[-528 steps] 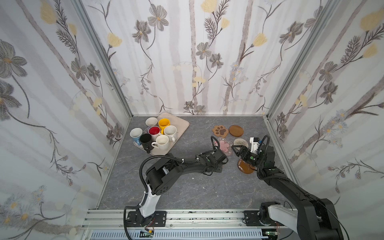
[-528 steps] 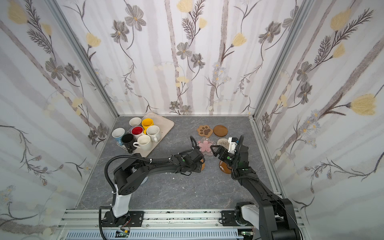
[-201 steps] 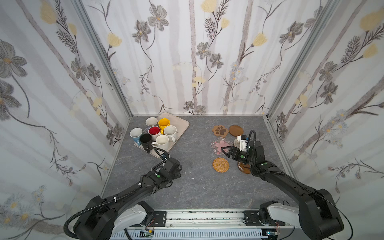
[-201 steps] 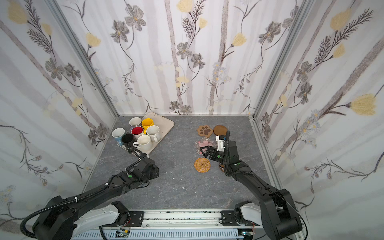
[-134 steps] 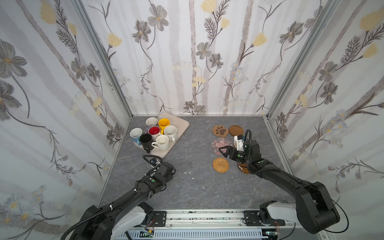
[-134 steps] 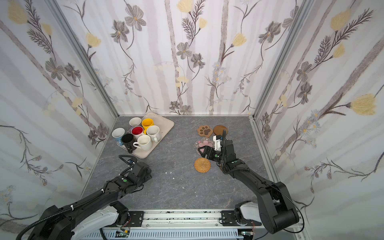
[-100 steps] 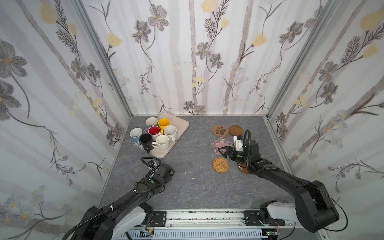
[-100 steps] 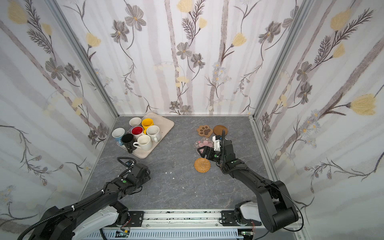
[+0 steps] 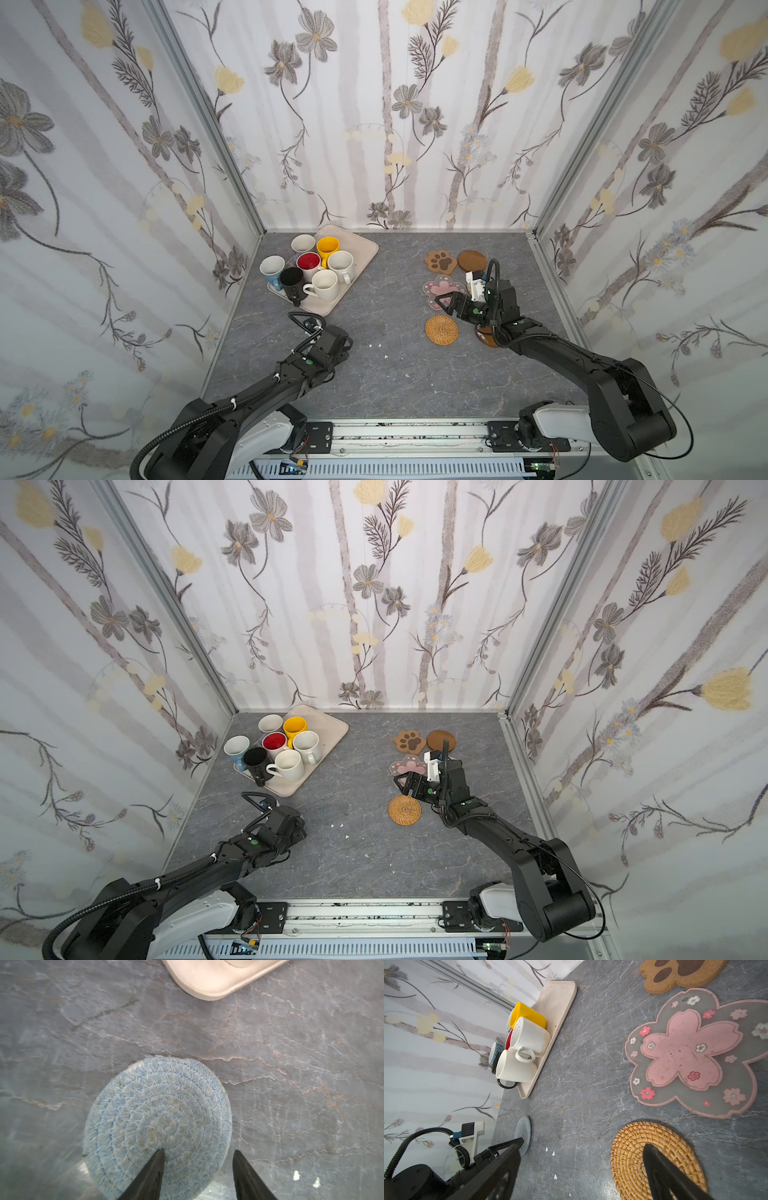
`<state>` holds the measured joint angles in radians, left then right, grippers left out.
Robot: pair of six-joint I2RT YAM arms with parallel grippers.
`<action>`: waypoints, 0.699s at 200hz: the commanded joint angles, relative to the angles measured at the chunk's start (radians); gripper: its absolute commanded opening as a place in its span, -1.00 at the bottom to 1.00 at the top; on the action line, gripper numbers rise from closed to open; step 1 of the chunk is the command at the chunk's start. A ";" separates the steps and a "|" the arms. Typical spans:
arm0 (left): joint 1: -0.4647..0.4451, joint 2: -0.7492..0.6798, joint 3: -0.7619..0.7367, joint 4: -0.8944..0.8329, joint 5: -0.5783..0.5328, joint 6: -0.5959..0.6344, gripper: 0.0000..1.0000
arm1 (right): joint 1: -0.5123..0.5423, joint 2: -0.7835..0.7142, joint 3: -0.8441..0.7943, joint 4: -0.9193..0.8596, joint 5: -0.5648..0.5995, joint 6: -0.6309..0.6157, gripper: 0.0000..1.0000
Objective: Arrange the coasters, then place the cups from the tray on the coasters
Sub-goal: 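Move the left gripper over the light blue woven coaster, then push the light blue woven coaster toward the rattan coaster with the left gripper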
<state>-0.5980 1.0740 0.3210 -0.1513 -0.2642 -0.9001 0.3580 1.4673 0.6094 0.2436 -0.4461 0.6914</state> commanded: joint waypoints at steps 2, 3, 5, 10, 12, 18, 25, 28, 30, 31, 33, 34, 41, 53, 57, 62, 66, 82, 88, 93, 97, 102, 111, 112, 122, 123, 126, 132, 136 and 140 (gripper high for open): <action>-0.048 0.028 -0.004 0.018 0.118 -0.021 0.10 | -0.002 -0.005 0.005 0.038 -0.006 -0.006 0.86; -0.050 0.030 -0.005 0.022 0.120 -0.022 0.10 | -0.001 -0.005 0.006 0.038 -0.006 -0.007 0.86; -0.054 0.032 -0.005 0.028 0.123 -0.025 0.10 | -0.002 -0.005 0.006 0.038 -0.005 -0.008 0.86; -0.069 0.039 -0.004 0.040 0.131 -0.030 0.10 | -0.003 -0.007 0.005 0.036 -0.005 -0.008 0.86; -0.075 0.041 -0.002 0.045 0.133 -0.032 0.10 | -0.005 -0.007 0.004 0.036 -0.005 -0.009 0.86; -0.094 0.050 0.002 0.057 0.137 -0.035 0.10 | -0.007 -0.006 0.004 0.036 -0.006 -0.011 0.86; -0.118 0.061 0.008 0.070 0.137 -0.042 0.09 | -0.012 -0.005 0.004 0.037 -0.010 -0.010 0.87; -0.126 0.066 0.012 0.071 0.137 -0.045 0.09 | -0.015 -0.004 0.005 0.037 -0.013 -0.010 0.87; -0.135 0.070 0.014 0.077 0.137 -0.046 0.09 | -0.018 -0.004 0.004 0.038 -0.016 -0.009 0.87; -0.139 0.071 0.016 0.079 0.138 -0.047 0.09 | -0.018 -0.004 0.004 0.038 -0.017 -0.008 0.87; -0.147 0.076 0.018 0.082 0.137 -0.049 0.09 | -0.020 -0.004 0.005 0.039 -0.019 -0.008 0.87; -0.150 0.078 0.019 0.084 0.137 -0.050 0.09 | -0.022 -0.004 0.006 0.039 -0.021 -0.008 0.87; -0.174 0.093 0.027 0.097 0.142 -0.052 0.08 | -0.029 -0.002 0.005 0.042 -0.030 -0.005 0.87; -0.216 0.124 0.045 0.121 0.151 -0.053 0.08 | -0.047 -0.004 0.004 0.042 -0.042 -0.006 0.87; -0.231 0.137 0.051 0.132 0.154 -0.052 0.09 | -0.053 -0.005 0.004 0.041 -0.043 -0.005 0.87; -0.246 0.155 0.060 0.143 0.166 -0.044 0.09 | -0.060 -0.007 0.004 0.039 -0.047 -0.007 0.87; -0.258 0.171 0.067 0.151 0.175 -0.038 0.09 | -0.067 -0.008 0.004 0.037 -0.049 -0.007 0.87; -0.310 0.248 0.108 0.171 0.200 -0.019 0.09 | -0.091 -0.014 0.002 0.034 -0.059 -0.008 0.87; -0.329 0.276 0.123 0.179 0.209 -0.013 0.09 | -0.099 -0.017 0.002 0.033 -0.061 -0.010 0.87; -0.344 0.298 0.135 0.185 0.215 -0.009 0.08 | -0.104 -0.018 0.000 0.031 -0.063 -0.009 0.87; -0.355 0.318 0.145 0.189 0.220 -0.006 0.08 | -0.109 -0.022 0.001 0.031 -0.063 -0.009 0.87; -0.370 0.339 0.158 0.195 0.227 -0.004 0.08 | -0.112 -0.024 -0.001 0.031 -0.064 -0.010 0.87; -0.394 0.386 0.183 0.209 0.245 0.002 0.07 | -0.118 -0.028 -0.003 0.031 -0.065 -0.012 0.87; -0.395 0.388 0.185 0.212 0.248 0.003 0.07 | -0.118 -0.029 -0.003 0.030 -0.065 -0.012 0.87; -0.424 0.433 0.212 0.232 0.267 0.005 0.05 | -0.126 -0.035 -0.008 0.029 -0.066 -0.011 0.87; -0.426 0.440 0.215 0.233 0.269 0.005 0.05 | -0.126 -0.036 -0.008 0.029 -0.066 -0.012 0.87; -0.436 0.453 0.225 0.237 0.273 0.006 0.05 | -0.127 -0.037 -0.009 0.029 -0.066 -0.012 0.87; -0.456 0.478 0.245 0.245 0.281 0.007 0.04 | -0.131 -0.040 -0.012 0.029 -0.067 -0.012 0.88; -0.468 0.495 0.258 0.248 0.286 0.010 0.04 | -0.134 -0.041 -0.014 0.028 -0.068 -0.013 0.87; -0.481 0.511 0.273 0.250 0.290 0.012 0.04 | -0.137 -0.043 -0.013 0.027 -0.068 -0.014 0.87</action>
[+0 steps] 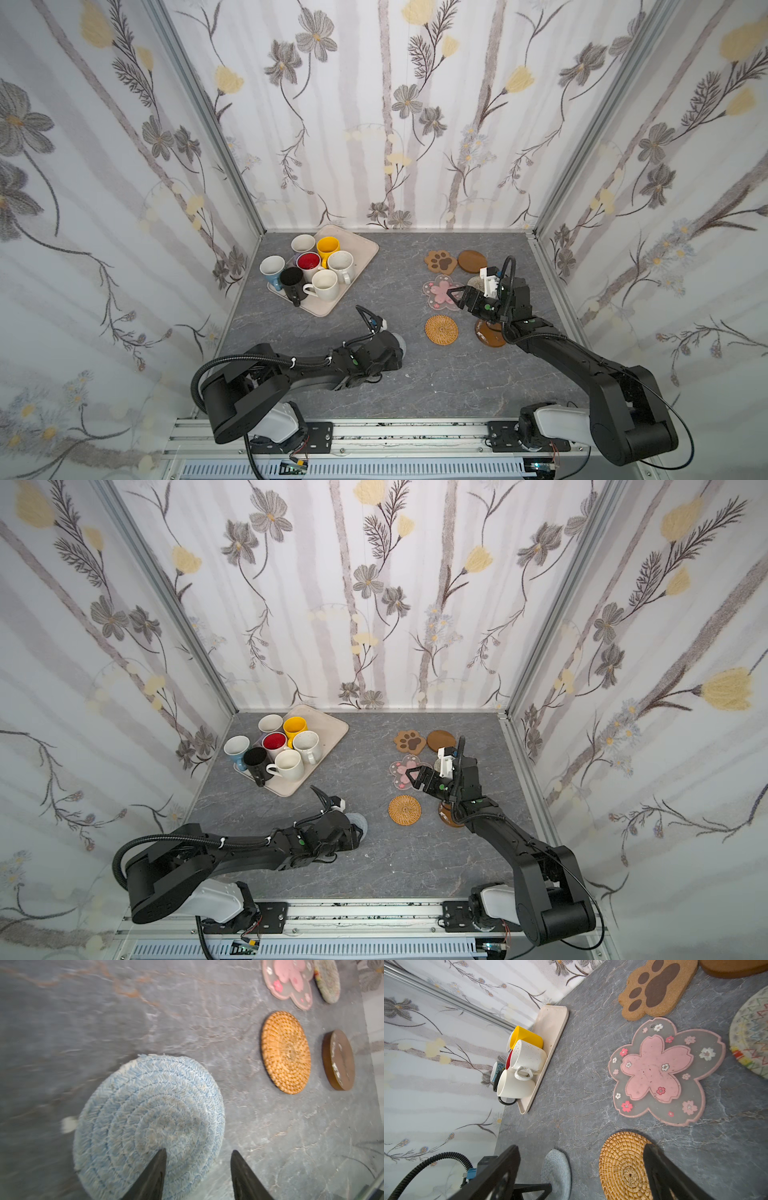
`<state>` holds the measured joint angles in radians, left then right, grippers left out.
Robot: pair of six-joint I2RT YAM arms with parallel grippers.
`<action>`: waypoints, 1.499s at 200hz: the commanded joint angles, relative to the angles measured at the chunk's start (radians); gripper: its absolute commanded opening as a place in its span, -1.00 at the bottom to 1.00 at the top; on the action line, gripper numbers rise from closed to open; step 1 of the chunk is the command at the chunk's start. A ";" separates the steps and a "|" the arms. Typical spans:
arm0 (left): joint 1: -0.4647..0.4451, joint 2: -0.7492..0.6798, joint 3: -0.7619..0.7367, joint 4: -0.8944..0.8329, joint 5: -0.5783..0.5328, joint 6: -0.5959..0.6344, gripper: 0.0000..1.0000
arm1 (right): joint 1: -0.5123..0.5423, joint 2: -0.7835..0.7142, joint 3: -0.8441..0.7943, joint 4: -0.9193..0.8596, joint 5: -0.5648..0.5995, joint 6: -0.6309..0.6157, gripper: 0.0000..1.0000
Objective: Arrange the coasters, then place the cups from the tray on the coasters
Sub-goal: 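Push the light blue woven coaster toward the rattan coaster with the left gripper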
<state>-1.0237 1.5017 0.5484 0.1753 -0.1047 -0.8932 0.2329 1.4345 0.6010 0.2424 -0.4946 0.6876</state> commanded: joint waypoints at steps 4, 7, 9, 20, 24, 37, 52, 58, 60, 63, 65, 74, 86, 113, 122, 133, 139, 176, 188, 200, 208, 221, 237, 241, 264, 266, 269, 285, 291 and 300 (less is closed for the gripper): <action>-0.066 0.100 0.061 -0.075 0.135 0.006 0.04 | -0.015 -0.011 -0.006 0.026 -0.020 -0.010 0.87; -0.075 0.110 0.071 -0.074 0.138 0.007 0.03 | -0.016 -0.012 -0.007 0.026 -0.020 -0.011 0.87; -0.080 0.117 0.079 -0.074 0.140 0.008 0.03 | -0.018 -0.012 -0.009 0.026 -0.021 -0.012 0.87; -0.106 0.154 0.110 -0.072 0.149 0.009 0.02 | -0.024 -0.016 -0.010 0.024 -0.025 -0.014 0.87; -0.116 0.166 0.120 -0.071 0.152 0.008 0.02 | -0.026 -0.016 -0.010 0.023 -0.025 -0.014 0.87; -0.137 0.196 0.150 -0.071 0.164 0.008 0.01 | -0.033 -0.021 -0.012 0.020 -0.028 -0.016 0.87; -0.158 0.221 0.173 -0.070 0.173 0.004 0.00 | -0.038 -0.025 -0.012 0.019 -0.031 -0.017 0.87; -0.168 0.229 0.181 -0.069 0.175 0.005 0.00 | -0.040 -0.026 -0.012 0.019 -0.031 -0.017 0.88; -0.169 0.234 0.185 -0.069 0.177 0.005 0.00 | -0.040 -0.026 -0.011 0.019 -0.031 -0.018 0.87; -0.174 0.238 0.189 -0.070 0.179 0.005 0.00 | -0.040 -0.026 -0.011 0.020 -0.032 -0.018 0.87; -0.177 0.242 0.191 -0.070 0.180 0.006 -0.01 | -0.041 -0.025 -0.012 0.020 -0.032 -0.018 0.88; -0.185 0.255 0.208 -0.069 0.186 0.005 -0.01 | -0.043 -0.026 -0.012 0.022 -0.034 -0.016 0.87; -0.198 0.271 0.227 -0.070 0.191 0.004 -0.01 | -0.044 -0.026 -0.012 0.024 -0.035 -0.017 0.87; -0.210 0.296 0.255 -0.069 0.197 0.002 -0.02 | -0.045 -0.026 -0.013 0.026 -0.036 -0.016 0.88; -0.209 0.302 0.257 -0.071 0.192 0.002 -0.02 | -0.046 -0.027 -0.013 0.027 -0.037 -0.017 0.88; -0.210 0.299 0.258 -0.071 0.184 0.002 -0.02 | -0.046 -0.028 -0.012 0.025 -0.036 -0.017 0.88; -0.209 0.297 0.257 -0.072 0.180 0.002 -0.02 | -0.046 -0.029 -0.012 0.024 -0.036 -0.019 0.88; -0.201 0.247 0.269 -0.073 0.144 0.012 0.16 | -0.045 -0.027 -0.008 0.012 -0.026 -0.029 0.87; -0.198 0.224 0.287 -0.075 0.135 0.027 0.29 | -0.043 -0.026 -0.002 0.002 -0.021 -0.030 0.85; -0.195 0.197 0.310 -0.077 0.123 0.043 0.34 | -0.035 -0.029 0.011 -0.027 0.005 -0.042 0.84; -0.190 0.181 0.325 -0.078 0.116 0.054 0.37 | -0.028 -0.032 0.023 -0.051 0.020 -0.053 0.84; -0.180 0.150 0.349 -0.083 0.109 0.072 0.41 | -0.018 -0.038 0.037 -0.080 0.041 -0.067 0.84; -0.161 0.104 0.368 -0.094 0.094 0.093 0.44 | -0.006 -0.042 0.059 -0.113 0.052 -0.079 0.85; -0.156 0.087 0.370 -0.096 0.090 0.097 0.45 | -0.003 -0.042 0.065 -0.120 0.056 -0.083 0.85; -0.107 -0.012 0.360 -0.115 0.056 0.119 0.47 | 0.024 -0.034 0.109 -0.171 0.084 -0.111 0.86; -0.101 -0.020 0.357 -0.116 0.053 0.120 0.47 | 0.028 -0.032 0.115 -0.178 0.089 -0.115 0.86; -0.093 -0.034 0.352 -0.119 0.049 0.122 0.47 | 0.032 -0.028 0.125 -0.187 0.093 -0.121 0.86; -0.039 -0.122 0.319 -0.144 0.031 0.130 0.44 | 0.063 -0.004 0.193 -0.243 0.130 -0.157 0.84; -0.018 -0.161 0.304 -0.155 0.024 0.132 0.43 | 0.076 0.004 0.213 -0.262 0.150 -0.169 0.83; 0.016 -0.218 0.280 -0.172 0.013 0.137 0.40 | 0.099 0.021 0.245 -0.290 0.178 -0.186 0.82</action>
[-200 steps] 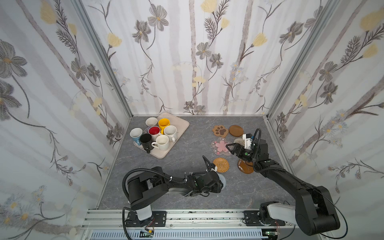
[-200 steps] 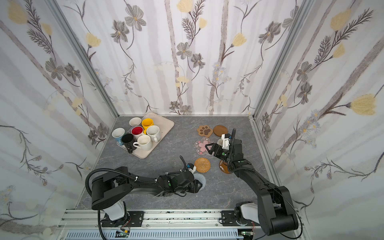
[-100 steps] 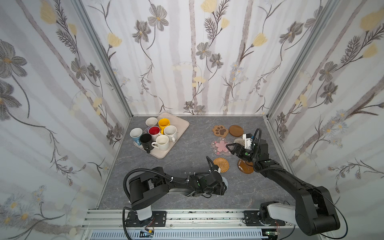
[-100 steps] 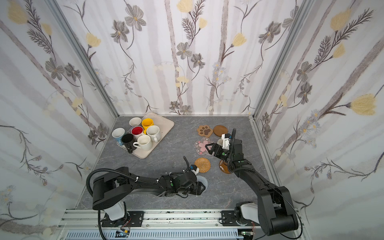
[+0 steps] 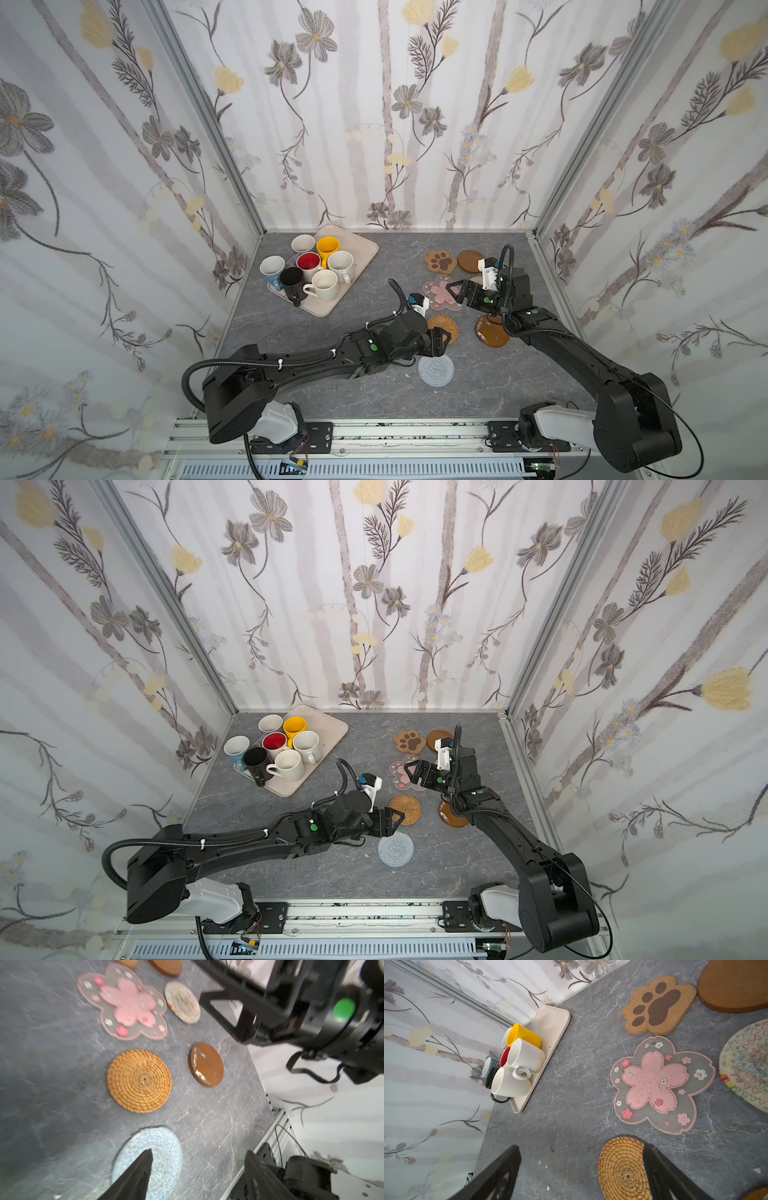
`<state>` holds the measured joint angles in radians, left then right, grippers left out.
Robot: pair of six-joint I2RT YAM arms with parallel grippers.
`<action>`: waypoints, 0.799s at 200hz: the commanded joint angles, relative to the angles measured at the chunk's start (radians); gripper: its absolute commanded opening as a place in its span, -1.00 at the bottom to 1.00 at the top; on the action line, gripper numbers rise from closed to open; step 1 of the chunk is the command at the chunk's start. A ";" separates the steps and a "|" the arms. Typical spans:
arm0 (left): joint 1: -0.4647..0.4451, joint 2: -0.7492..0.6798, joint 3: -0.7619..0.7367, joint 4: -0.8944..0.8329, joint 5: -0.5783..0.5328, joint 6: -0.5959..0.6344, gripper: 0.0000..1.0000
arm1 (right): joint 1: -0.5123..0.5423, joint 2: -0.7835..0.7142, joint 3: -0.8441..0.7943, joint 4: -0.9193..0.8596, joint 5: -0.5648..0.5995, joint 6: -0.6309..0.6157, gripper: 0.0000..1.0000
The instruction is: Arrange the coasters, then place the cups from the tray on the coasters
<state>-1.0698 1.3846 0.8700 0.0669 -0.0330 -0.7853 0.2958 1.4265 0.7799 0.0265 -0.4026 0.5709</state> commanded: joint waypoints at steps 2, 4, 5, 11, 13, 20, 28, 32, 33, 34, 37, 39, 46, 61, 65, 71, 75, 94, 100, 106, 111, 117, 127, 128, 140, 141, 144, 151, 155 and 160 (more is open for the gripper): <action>0.068 -0.115 -0.049 -0.066 -0.062 0.030 0.39 | 0.041 0.032 0.073 -0.080 0.093 -0.073 0.82; 0.077 -0.120 -0.054 -0.071 -0.064 0.030 0.39 | 0.046 0.037 0.081 -0.086 0.098 -0.076 0.82; 0.081 -0.120 -0.058 -0.075 -0.065 0.031 0.39 | 0.048 0.039 0.085 -0.089 0.100 -0.078 0.82; 0.102 -0.173 -0.075 -0.093 -0.074 0.032 0.37 | 0.062 0.055 0.109 -0.101 0.113 -0.092 0.80; 0.111 -0.187 -0.079 -0.098 -0.077 0.033 0.36 | 0.066 0.062 0.120 -0.107 0.115 -0.093 0.79; 0.138 -0.228 -0.099 -0.119 -0.085 0.036 0.34 | 0.078 0.089 0.155 -0.121 0.119 -0.102 0.76; 0.168 -0.272 -0.121 -0.142 -0.091 0.041 0.33 | 0.090 0.130 0.201 -0.140 0.115 -0.106 0.71; 0.185 -0.292 -0.131 -0.154 -0.094 0.043 0.32 | 0.095 0.150 0.225 -0.147 0.114 -0.107 0.70; 0.189 -0.295 -0.134 -0.158 -0.094 0.043 0.32 | 0.097 0.156 0.231 -0.149 0.114 -0.107 0.69; 0.190 -0.300 -0.136 -0.160 -0.094 0.044 0.32 | 0.098 0.158 0.236 -0.151 0.114 -0.108 0.69; 0.204 -0.314 -0.142 -0.173 -0.095 0.044 0.31 | 0.104 0.186 0.256 -0.157 0.115 -0.109 0.68; 0.211 -0.324 -0.147 -0.180 -0.097 0.045 0.31 | 0.107 0.198 0.267 -0.161 0.116 -0.110 0.67; 0.236 -0.353 -0.162 -0.207 -0.105 0.047 0.31 | 0.123 0.239 0.316 -0.175 0.129 -0.116 0.66; 0.294 -0.411 -0.192 -0.269 -0.129 0.058 0.31 | 0.161 0.326 0.423 -0.213 0.174 -0.130 0.66; 0.314 -0.423 -0.202 -0.283 -0.130 0.061 0.31 | 0.172 0.350 0.450 -0.221 0.181 -0.132 0.66; 0.348 -0.437 -0.216 -0.300 -0.121 0.066 0.31 | 0.185 0.385 0.489 -0.230 0.187 -0.131 0.66; 0.371 -0.444 -0.226 -0.310 -0.112 0.069 0.31 | 0.192 0.408 0.513 -0.232 0.187 -0.128 0.66; 0.473 -0.457 -0.274 -0.333 -0.068 0.080 0.20 | 0.222 0.526 0.630 -0.228 0.181 -0.096 0.61; 0.499 -0.462 -0.287 -0.335 -0.060 0.081 0.17 | 0.229 0.565 0.673 -0.231 0.173 -0.082 0.58; 0.523 -0.465 -0.299 -0.335 -0.055 0.083 0.15 | 0.234 0.608 0.719 -0.235 0.165 -0.066 0.55; 0.538 -0.467 -0.308 -0.337 -0.057 0.085 0.14 | 0.237 0.641 0.755 -0.238 0.153 -0.054 0.54; 0.556 -0.466 -0.316 -0.338 -0.065 0.088 0.12 | 0.244 0.676 0.795 -0.239 0.142 -0.038 0.53; 0.592 -0.454 -0.327 -0.338 -0.076 0.092 0.09 | 0.251 0.731 0.849 -0.234 0.124 -0.012 0.51; 0.595 -0.453 -0.330 -0.338 -0.077 0.092 0.08 | 0.251 0.735 0.854 -0.233 0.122 -0.011 0.50; 0.636 -0.420 -0.337 -0.337 -0.086 0.093 0.04 | 0.257 0.784 0.897 -0.213 0.102 0.020 0.48; 0.640 -0.417 -0.337 -0.337 -0.086 0.093 0.04 | 0.257 0.787 0.899 -0.210 0.100 0.023 0.48; 0.648 -0.408 -0.336 -0.336 -0.090 0.092 0.03 | 0.258 0.798 0.908 -0.203 0.096 0.029 0.47; 0.664 -0.385 -0.338 -0.334 -0.102 0.083 0.03 | 0.262 0.821 0.924 -0.187 0.083 0.047 0.46; 0.672 -0.371 -0.337 -0.331 -0.111 0.077 0.03 | 0.262 0.833 0.932 -0.179 0.076 0.058 0.45; 0.682 -0.358 -0.337 -0.327 -0.125 0.068 0.02 | 0.264 0.849 0.939 -0.166 0.064 0.071 0.44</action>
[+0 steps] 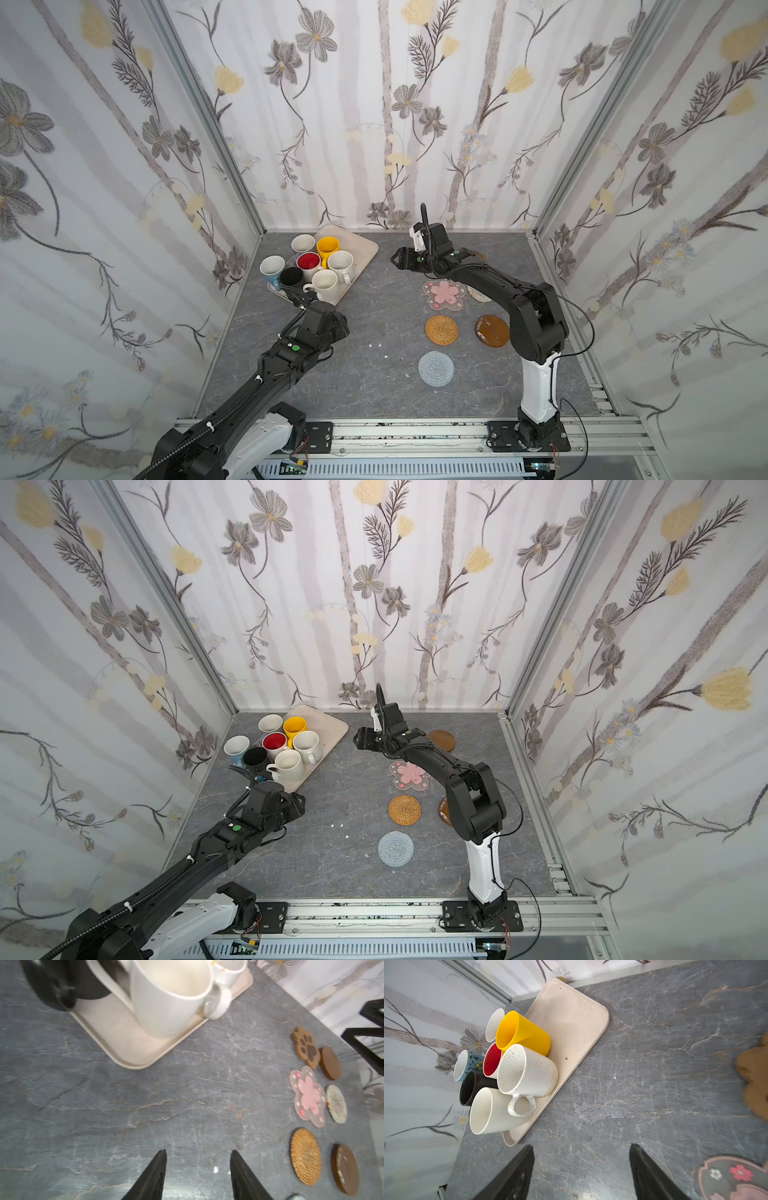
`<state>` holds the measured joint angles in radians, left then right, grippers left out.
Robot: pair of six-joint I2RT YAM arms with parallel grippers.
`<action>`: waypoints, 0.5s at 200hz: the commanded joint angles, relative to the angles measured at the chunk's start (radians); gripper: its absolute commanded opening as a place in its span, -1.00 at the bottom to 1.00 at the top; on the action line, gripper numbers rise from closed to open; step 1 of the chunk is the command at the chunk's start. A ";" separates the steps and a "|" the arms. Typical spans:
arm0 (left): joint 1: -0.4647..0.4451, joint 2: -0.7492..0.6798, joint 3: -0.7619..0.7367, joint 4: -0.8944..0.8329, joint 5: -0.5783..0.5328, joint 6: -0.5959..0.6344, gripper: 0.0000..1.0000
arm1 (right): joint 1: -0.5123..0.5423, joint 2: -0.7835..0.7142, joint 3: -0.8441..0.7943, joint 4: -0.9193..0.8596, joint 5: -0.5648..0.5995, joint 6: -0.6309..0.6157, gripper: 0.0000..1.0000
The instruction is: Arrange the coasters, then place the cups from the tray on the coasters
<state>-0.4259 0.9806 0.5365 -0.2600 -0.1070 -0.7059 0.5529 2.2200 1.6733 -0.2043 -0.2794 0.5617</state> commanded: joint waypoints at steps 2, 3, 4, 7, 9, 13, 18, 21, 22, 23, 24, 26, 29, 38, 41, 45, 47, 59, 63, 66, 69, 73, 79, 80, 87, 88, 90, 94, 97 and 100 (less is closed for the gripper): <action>0.042 0.052 -0.004 0.002 -0.056 -0.016 0.02 | 0.008 0.062 0.050 0.068 -0.063 0.085 0.43; 0.043 0.054 -0.005 0.004 -0.059 -0.018 0.02 | 0.007 0.065 0.051 0.071 -0.066 0.088 0.44; 0.047 0.057 -0.005 0.005 -0.061 -0.019 0.02 | 0.008 0.068 0.052 0.073 -0.068 0.090 0.43; 0.054 0.064 -0.005 0.010 -0.066 -0.026 0.03 | 0.010 0.075 0.057 0.079 -0.076 0.097 0.43; 0.060 0.067 -0.006 0.014 -0.069 -0.030 0.03 | 0.010 0.081 0.060 0.084 -0.079 0.101 0.42; 0.070 0.072 -0.011 0.024 -0.071 -0.038 0.03 | 0.012 0.093 0.066 0.091 -0.088 0.108 0.42; 0.084 0.078 -0.016 0.040 -0.070 -0.047 0.04 | 0.015 0.103 0.073 0.097 -0.096 0.115 0.42; 0.092 0.079 -0.021 0.051 -0.068 -0.052 0.05 | 0.015 0.109 0.074 0.102 -0.099 0.118 0.42; 0.093 0.080 -0.022 0.055 -0.066 -0.054 0.05 | 0.015 0.110 0.075 0.103 -0.100 0.120 0.42; 0.098 0.080 -0.023 0.059 -0.065 -0.056 0.05 | 0.016 0.113 0.075 0.105 -0.101 0.120 0.42; 0.102 0.081 -0.025 0.061 -0.064 -0.057 0.05 | 0.016 0.114 0.075 0.106 -0.102 0.121 0.41; 0.108 0.082 -0.028 0.069 -0.060 -0.061 0.05 | 0.016 0.116 0.076 0.109 -0.104 0.121 0.41; 0.117 0.084 -0.033 0.082 -0.056 -0.064 0.05 | 0.017 0.120 0.077 0.115 -0.105 0.124 0.41; 0.147 0.090 -0.045 0.117 -0.044 -0.079 0.05 | 0.017 0.130 0.077 0.125 -0.113 0.126 0.41; 0.153 0.095 -0.048 0.126 -0.040 -0.085 0.05 | 0.017 0.134 0.077 0.129 -0.114 0.126 0.41; 0.162 0.101 -0.050 0.137 -0.035 -0.095 0.05 | 0.016 0.137 0.077 0.131 -0.118 0.125 0.40; 0.167 0.104 -0.052 0.142 -0.031 -0.100 0.05 | 0.017 0.137 0.076 0.133 -0.119 0.125 0.40; 0.203 0.121 -0.068 0.193 0.008 -0.135 0.02 | 0.015 0.141 0.075 0.137 -0.132 0.123 0.40; 0.214 0.125 -0.076 0.214 0.025 -0.150 0.00 | 0.015 0.142 0.075 0.138 -0.137 0.121 0.41; 0.224 0.126 -0.082 0.231 0.035 -0.161 -0.02 | 0.015 0.141 0.074 0.138 -0.141 0.118 0.41; 0.230 0.127 -0.089 0.249 0.047 -0.172 -0.04 | 0.015 0.140 0.072 0.138 -0.143 0.116 0.41; 0.240 0.128 -0.099 0.273 0.058 -0.183 -0.06 | 0.015 0.138 0.069 0.140 -0.146 0.114 0.41; 0.250 0.128 -0.111 0.306 0.076 -0.204 -0.09 | 0.013 0.131 0.058 0.144 -0.150 0.110 0.40; 0.252 0.128 -0.113 0.313 0.079 -0.207 -0.09 | 0.013 0.131 0.057 0.145 -0.151 0.110 0.41; 0.262 0.132 -0.123 0.344 0.088 -0.225 -0.11 | 0.012 0.120 0.040 0.156 -0.154 0.109 0.40; 0.264 0.133 -0.122 0.347 0.089 -0.227 -0.11 | 0.012 0.118 0.038 0.158 -0.155 0.108 0.40; 0.267 0.135 -0.122 0.351 0.090 -0.231 -0.12 | 0.012 0.115 0.032 0.162 -0.155 0.108 0.40; 0.273 0.143 -0.121 0.362 0.095 -0.237 -0.12 | 0.010 0.106 0.020 0.171 -0.158 0.109 0.41; 0.279 0.151 -0.118 0.367 0.097 -0.239 -0.12 | 0.009 0.105 0.011 0.177 -0.161 0.110 0.40; 0.284 0.157 -0.116 0.372 0.102 -0.242 -0.12 | 0.009 0.099 0.003 0.184 -0.164 0.110 0.40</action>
<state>-0.1707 1.1133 0.4240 -0.0399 -0.0631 -0.8642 0.5667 2.3493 1.7176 -0.0971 -0.4084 0.6720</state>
